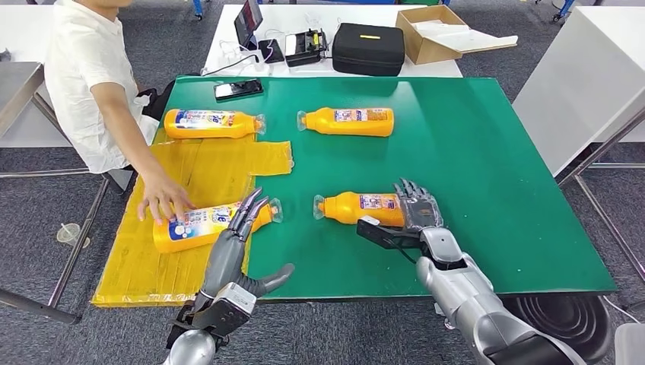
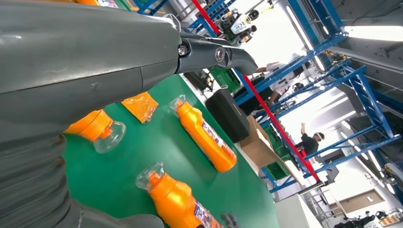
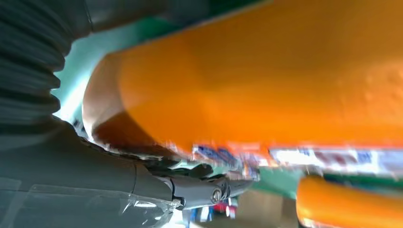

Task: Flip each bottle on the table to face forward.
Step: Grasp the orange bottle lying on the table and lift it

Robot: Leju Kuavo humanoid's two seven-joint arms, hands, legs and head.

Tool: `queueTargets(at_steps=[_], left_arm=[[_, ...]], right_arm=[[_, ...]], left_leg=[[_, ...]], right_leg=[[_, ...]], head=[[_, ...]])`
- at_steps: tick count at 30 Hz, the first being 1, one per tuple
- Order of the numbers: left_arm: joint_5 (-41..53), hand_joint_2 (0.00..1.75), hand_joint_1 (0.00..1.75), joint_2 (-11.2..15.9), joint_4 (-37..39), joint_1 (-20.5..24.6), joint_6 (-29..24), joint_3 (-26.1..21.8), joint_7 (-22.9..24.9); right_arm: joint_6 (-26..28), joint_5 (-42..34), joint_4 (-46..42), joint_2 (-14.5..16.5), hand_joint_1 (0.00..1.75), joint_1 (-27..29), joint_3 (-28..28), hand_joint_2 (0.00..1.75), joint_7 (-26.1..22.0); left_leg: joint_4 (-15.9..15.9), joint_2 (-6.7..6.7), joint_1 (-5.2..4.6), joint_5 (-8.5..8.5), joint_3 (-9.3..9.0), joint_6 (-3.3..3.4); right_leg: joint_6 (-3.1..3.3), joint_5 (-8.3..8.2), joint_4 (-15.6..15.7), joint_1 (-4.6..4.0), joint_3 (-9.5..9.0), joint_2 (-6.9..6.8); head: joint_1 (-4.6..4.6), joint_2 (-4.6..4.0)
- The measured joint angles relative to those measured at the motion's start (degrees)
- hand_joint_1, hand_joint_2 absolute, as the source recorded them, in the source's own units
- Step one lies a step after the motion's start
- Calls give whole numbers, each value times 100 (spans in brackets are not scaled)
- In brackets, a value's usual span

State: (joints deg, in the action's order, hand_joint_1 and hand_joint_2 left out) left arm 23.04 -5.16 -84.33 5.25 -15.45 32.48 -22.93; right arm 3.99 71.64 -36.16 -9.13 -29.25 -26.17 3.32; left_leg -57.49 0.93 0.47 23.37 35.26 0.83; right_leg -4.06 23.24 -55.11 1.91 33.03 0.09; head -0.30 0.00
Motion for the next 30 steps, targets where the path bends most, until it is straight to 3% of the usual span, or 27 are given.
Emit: queueTargets(at_steps=[4, 12, 23, 26, 30], left_arm=[[-53, 175, 0, -33, 77, 56, -38, 2, -4], [-146, 175, 0, -42, 204, 117, -33, 25, -75], [-807, 175, 0, -52, 393, 293, 296, 149, -362], [-1547, 175, 0, -131, 411, 241, 463, 138, -267], [-3184, 175, 0, -359, 522, 33, 1001, 117, 222]], right_arm=[[-374, -217, 270, 28, 175, -197, 5, 175, 81], [-629, -538, 464, 37, 175, -376, 5, 175, -110], [-1690, -2585, 220, -442, 175, -283, 74, 175, -2010], [-1714, -3563, -310, -612, 175, 133, 153, 175, -2353], [-1557, -4638, -1365, -624, 175, 933, 329, 175, -2760]], left_leg=[[1, 7, 0, 5, -26, 3], [1, 14, 0, 8, -41, 4], [0, -11, 1, 40, -91, 1], [0, -10, 1, 39, -84, 1], [1, -3, 1, 39, -59, 1]], right_leg=[[5, 18, 6, -1, 23, -1], [-6, 16, 7, -1, 2, -1], [-5, 20, 15, -3, -39, 29], [-8, 18, 15, -4, -80, 28], [-14, 22, 13, -4, -78, 27]], head=[[0, 0], [2, 0], [2, 0], [1, 0], [1, 0]])
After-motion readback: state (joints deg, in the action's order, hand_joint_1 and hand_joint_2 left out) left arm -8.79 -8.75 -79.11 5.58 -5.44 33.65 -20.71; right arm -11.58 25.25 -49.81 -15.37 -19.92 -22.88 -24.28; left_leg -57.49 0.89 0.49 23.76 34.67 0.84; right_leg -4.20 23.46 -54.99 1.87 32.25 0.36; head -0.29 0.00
